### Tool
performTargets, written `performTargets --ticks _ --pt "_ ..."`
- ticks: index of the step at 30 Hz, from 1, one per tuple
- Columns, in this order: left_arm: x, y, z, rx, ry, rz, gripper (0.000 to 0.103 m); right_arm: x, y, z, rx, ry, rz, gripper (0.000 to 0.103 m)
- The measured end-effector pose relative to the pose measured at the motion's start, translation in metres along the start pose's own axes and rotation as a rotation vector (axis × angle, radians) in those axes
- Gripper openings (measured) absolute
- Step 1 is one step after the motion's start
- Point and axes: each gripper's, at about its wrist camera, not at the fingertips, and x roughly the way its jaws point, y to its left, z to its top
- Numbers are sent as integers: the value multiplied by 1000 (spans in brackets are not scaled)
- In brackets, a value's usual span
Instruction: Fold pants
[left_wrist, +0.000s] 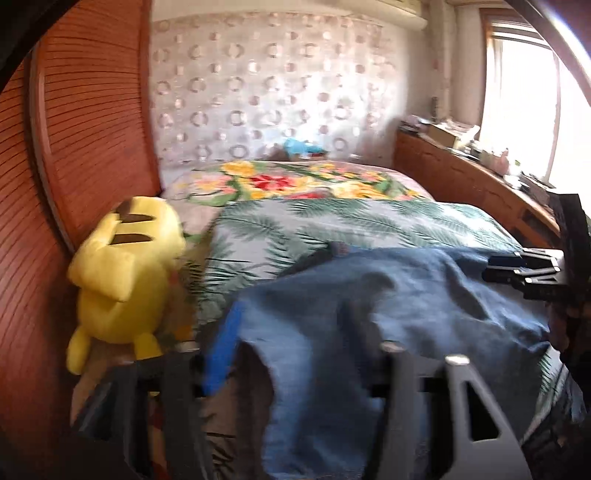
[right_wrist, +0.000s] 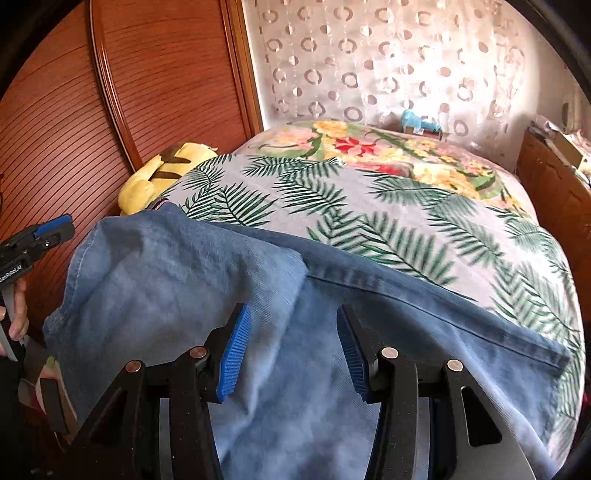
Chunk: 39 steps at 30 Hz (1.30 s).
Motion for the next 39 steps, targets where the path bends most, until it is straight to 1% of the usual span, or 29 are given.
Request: performTargets --ticks 1,2,6,10,12,16,18,21,24,28,32,36,39 --pt "-1 -5 0 1 -9 -15 84 -6 -3 -4 1 -6 -6 50" --pt "0 -12 -1 8 -13 -31 84 -12 -8 -8 4 -12 -15 50" --pt "3 -33 -2 30 -6 -64 84 -38 -32 -24 26 -33 -60 50" --pt "5 -55 -4 30 -9 -104 84 -62 -68 -46 68 -36 -129 50" --pt "6 -68 -6 35 -7 -126 84 -74 -83 -59 84 -29 -170 50" --pt "7 -92 -13 47 5 -144 84 -99 -116 -93 143 -16 -229 50" --pt "8 -105 -17 55 2 -152 84 -112 -129 -112 172 -11 -244 50" --pt "7 -124 -23 80 -13 -144 84 -124 -139 -139 214 5 -263 50" --pt "9 -137 -27 81 -13 -150 84 -131 -144 -159 241 25 -269 50" --pt "10 -153 -32 88 -4 -178 84 -133 -150 -173 277 45 -265 50" --pt "12 -163 -34 95 17 -183 84 -134 -153 -176 303 42 -242 50" --pt "14 -167 -35 103 23 -171 84 -134 -152 -178 299 36 -223 50" --pt "14 -170 -36 102 25 -177 84 -124 -146 -177 290 31 -233 50"
